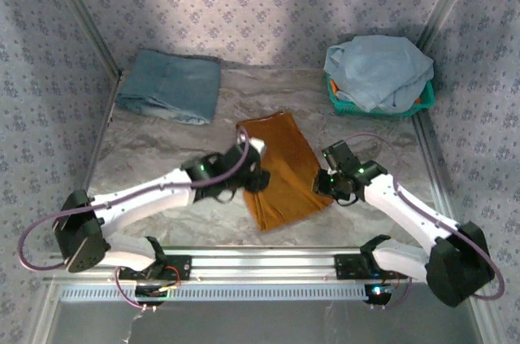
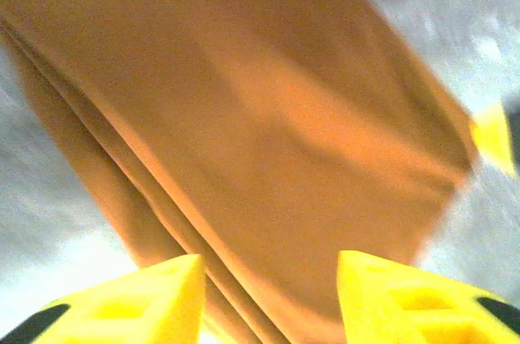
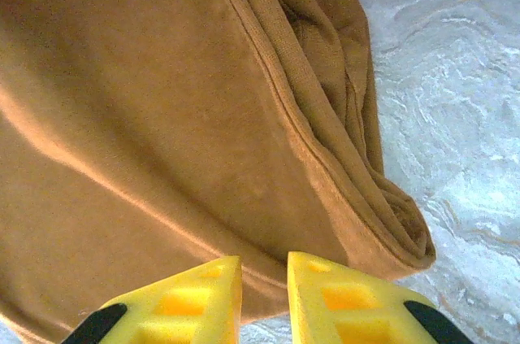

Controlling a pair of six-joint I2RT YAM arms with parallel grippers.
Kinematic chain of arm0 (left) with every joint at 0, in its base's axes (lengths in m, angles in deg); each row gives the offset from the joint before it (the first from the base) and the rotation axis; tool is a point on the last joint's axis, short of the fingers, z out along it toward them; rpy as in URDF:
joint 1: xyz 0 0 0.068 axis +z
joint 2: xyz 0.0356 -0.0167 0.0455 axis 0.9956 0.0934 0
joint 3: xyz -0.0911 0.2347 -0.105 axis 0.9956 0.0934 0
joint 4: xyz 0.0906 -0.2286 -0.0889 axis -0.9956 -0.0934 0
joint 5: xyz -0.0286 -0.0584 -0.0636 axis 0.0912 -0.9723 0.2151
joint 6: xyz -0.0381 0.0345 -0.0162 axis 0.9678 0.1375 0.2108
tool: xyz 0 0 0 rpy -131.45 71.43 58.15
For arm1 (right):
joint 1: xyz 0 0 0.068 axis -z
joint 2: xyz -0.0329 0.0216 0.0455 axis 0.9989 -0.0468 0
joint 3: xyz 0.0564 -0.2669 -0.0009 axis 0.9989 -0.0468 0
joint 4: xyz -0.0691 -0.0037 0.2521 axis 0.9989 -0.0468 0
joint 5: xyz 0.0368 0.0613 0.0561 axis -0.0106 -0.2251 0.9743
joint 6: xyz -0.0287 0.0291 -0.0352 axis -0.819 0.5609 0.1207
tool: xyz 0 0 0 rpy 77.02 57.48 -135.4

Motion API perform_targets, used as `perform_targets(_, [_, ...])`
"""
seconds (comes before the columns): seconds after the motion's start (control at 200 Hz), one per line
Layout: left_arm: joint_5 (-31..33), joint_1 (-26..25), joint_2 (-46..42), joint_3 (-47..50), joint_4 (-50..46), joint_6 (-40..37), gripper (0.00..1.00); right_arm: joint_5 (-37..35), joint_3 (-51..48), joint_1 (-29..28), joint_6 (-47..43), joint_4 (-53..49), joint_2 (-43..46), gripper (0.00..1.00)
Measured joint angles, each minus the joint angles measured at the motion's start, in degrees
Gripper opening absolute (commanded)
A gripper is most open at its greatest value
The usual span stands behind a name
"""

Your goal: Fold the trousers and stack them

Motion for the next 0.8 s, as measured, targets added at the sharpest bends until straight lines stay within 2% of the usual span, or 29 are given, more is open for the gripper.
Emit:
perform_targets(0.11, [0.1,-7.6,0.7,5.9,0.6,6.4,0.40,0.4,0.6,2.3,-2.0,1.7,-5.7,0.23])
perform_targets(0.255, [-0.2,-13.0,3.9,9.1,6.1,12.5,0.40,1.2,1.5,5.5,-4.2,4.3,-11.6,0.22])
perform_targets(0.415, [0.2,-13.9,8.5,9.2,11.3,15.6,0.41,1.9,1.8,6.4,-5.4,5.6,-13.4,0.22])
perform_targets(0.59, [1.1,-13.9,13.2,8.8,13.5,18.1,0.43,2.0,1.8,6.5,-6.2,5.9,-13.4,0.27])
perform_targets(0.8, [1.7,-14.5,13.8,8.3,12.1,21.6,0.54,2.6,1.8,6.9,-6.8,6.1,-13.3,0.32])
